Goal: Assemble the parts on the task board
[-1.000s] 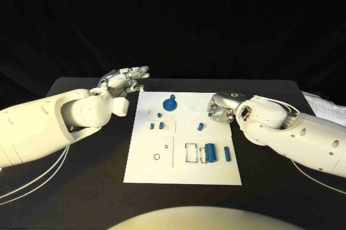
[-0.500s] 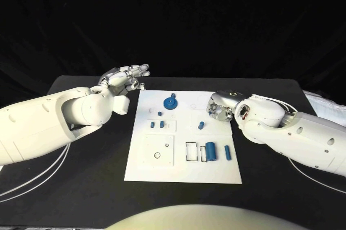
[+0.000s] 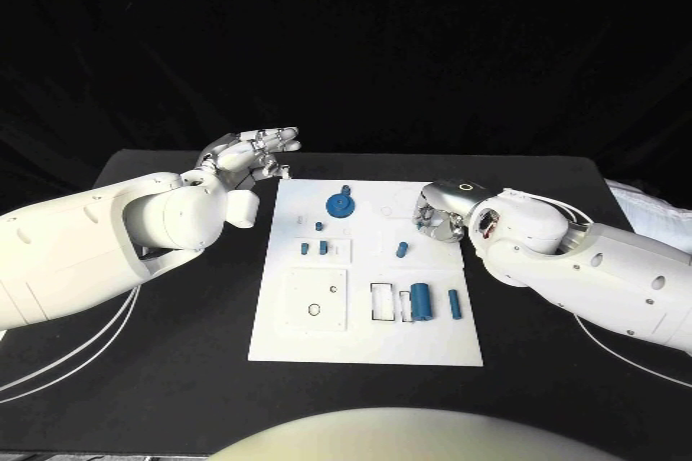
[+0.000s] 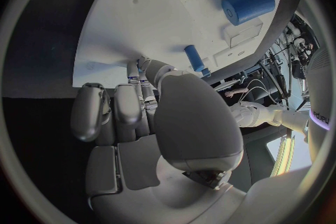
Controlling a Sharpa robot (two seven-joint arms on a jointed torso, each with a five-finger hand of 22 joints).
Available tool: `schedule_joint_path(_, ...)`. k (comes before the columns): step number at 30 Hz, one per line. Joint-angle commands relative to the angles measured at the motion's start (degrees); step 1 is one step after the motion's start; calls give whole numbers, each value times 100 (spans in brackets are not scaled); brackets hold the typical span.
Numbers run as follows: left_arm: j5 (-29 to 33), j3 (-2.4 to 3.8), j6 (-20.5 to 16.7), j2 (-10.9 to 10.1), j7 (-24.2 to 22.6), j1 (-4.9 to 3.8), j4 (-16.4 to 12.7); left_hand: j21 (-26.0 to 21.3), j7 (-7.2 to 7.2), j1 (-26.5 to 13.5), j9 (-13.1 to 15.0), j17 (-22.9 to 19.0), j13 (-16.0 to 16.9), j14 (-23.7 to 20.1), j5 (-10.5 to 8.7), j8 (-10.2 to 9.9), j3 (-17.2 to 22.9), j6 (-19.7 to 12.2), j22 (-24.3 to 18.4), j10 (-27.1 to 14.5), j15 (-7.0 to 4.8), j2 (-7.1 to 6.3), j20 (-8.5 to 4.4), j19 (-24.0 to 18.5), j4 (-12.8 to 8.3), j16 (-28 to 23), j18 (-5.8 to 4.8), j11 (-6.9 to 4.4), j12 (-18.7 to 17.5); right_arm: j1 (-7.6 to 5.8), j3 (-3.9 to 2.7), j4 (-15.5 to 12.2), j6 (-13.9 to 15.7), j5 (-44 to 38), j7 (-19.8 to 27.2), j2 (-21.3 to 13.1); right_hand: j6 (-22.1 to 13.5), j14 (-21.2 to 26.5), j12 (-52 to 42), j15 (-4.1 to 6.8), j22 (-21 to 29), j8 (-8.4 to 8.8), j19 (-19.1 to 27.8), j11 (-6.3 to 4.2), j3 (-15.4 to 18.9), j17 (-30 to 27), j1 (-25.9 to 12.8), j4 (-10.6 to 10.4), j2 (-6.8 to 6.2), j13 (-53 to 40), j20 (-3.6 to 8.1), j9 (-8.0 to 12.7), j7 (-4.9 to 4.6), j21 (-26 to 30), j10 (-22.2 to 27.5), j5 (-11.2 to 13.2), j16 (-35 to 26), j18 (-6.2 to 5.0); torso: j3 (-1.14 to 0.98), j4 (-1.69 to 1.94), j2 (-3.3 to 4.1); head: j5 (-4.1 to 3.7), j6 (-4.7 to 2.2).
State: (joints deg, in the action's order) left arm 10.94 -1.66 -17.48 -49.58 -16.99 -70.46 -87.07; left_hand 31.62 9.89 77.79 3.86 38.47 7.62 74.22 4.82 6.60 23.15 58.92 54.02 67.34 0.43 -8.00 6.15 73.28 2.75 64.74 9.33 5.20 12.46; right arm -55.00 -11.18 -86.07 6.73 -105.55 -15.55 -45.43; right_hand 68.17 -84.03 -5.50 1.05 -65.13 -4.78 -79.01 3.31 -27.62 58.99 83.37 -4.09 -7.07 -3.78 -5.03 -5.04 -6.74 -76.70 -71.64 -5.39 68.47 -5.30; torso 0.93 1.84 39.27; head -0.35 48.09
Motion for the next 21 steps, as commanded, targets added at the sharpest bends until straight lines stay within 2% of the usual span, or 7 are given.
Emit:
schedule_joint_path(1,-64,5,74,8,-39,-1,-8,-32,-7,29,-2,-9,9,-34,18,-14,-28,-37,-10,-44,-5,10,-14,-42,-4,-24,78,0,42,44,21,-77,353,-78,-36,-17,36,-173,5,33,-18,-32,-51,-26,-19,-35,-40,38,87,-10,16,-24,2,-23,-81,148,-2,40,-5,3,-1,-1,-2)
schedule_joint_path(6,-68,5,73,-10,-22,-1,-13,-51,-3,25,-2,-19,14,-41,16,-13,-44,-46,-23,-58,-2,5,-12,-47,-4,-26,81,4,55,40,-43,-215,752,-52,-61,-83,40,-173,13,35,-47,-29,-65,-26,-26,-30,-48,46,91,-9,18,-27,2,-40,-90,173,6,46,1,-17,-2,-11,-15)
schedule_joint_path(10,-69,5,75,-10,-14,-1,-15,-63,0,24,-1,-21,18,-45,16,-10,-57,-54,-32,-72,1,4,-9,-50,-6,-22,82,7,68,17,-89,-321,888,24,-70,-157,42,-173,20,36,-62,-27,-72,-25,-30,-30,-58,47,92,-8,19,-29,0,-48,-94,184,9,49,0,-16,-9,-12,-14)
schedule_joint_path(11,-69,5,75,-12,-10,-1,-21,-63,0,24,-1,-21,18,-45,16,-10,-57,-54,-32,-72,1,4,-9,-50,-6,-22,82,7,68,11,-122,-368,928,95,-65,-183,42,-173,31,36,-63,-22,-73,-21,-30,-31,-84,38,94,-6,21,-30,-3,-50,-96,199,12,49,3,-17,-4,-13,-22)
schedule_joint_path(15,-69,5,83,-22,0,0,-32,-73,3,20,-1,-21,22,-47,16,-9,-68,-62,-39,-85,3,5,-7,-52,-3,-19,83,10,78,-1,-197,-537,985,224,-64,-252,40,-173,36,36,-71,-20,-76,-20,-30,-28,-92,35,94,-5,21,-31,-4,-54,-96,203,16,50,-4,-17,0,-2,-25)
schedule_joint_path(17,-69,4,85,-22,6,0,-34,-73,3,20,-1,-21,22,-47,16,-9,-68,-62,-39,-85,3,5,-7,-52,-3,-19,83,10,78,-9,-221,-663,976,286,-62,-281,40,-174,38,37,-74,-19,-78,-20,-31,-22,-93,35,94,-4,21,-31,-5,-56,-95,203,20,51,1,-11,-4,0,-31)
schedule_joint_path(21,-69,4,91,-20,9,0,-41,-76,5,21,-1,-25,25,-51,18,-8,-75,-69,-42,-98,5,7,-5,-52,-4,-17,83,12,87,-5,-235,-859,925,413,-40,-283,38,-174,43,39,-71,-15,-77,-21,-36,-22,-92,40,95,-3,22,-31,-5,-55,-94,202,21,50,4,-6,0,28,-34)
